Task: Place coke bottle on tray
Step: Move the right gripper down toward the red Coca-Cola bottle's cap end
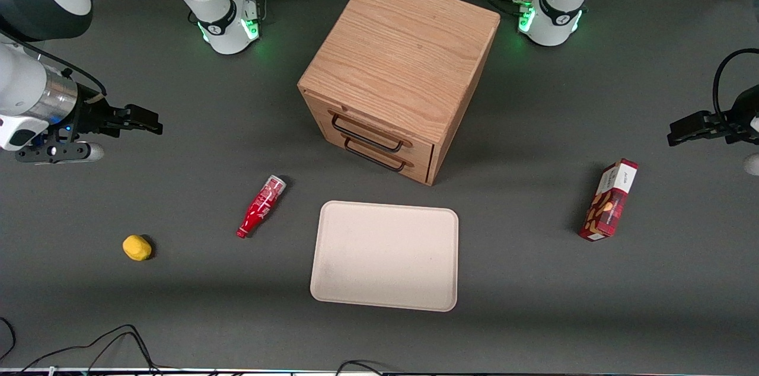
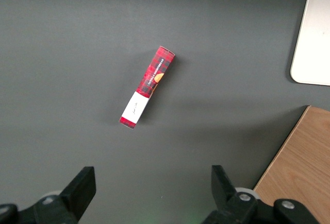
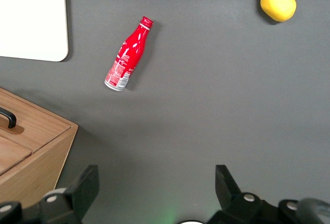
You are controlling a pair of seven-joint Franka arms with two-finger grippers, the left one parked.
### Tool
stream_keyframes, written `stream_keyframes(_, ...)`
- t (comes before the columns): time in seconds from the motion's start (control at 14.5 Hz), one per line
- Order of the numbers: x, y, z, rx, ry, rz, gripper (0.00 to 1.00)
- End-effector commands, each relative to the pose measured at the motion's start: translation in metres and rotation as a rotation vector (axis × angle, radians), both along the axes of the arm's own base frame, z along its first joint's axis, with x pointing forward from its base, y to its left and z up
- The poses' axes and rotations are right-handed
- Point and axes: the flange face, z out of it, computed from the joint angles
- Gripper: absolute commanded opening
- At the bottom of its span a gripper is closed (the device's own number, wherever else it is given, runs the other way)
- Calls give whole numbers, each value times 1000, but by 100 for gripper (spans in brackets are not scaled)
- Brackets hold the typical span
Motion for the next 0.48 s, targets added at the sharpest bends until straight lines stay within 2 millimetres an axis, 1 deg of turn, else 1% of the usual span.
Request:
stream_keyframes(0.0, 4, -6, 5, 3, 4, 3, 100)
stream_keyframes(0.14, 7, -6, 12, 1, 3, 5, 100)
stream_keyframes(0.28, 10, 0, -1, -7, 42, -11, 100)
stream_keyframes(0.41, 18, 19, -13, -38, 63, -177, 100)
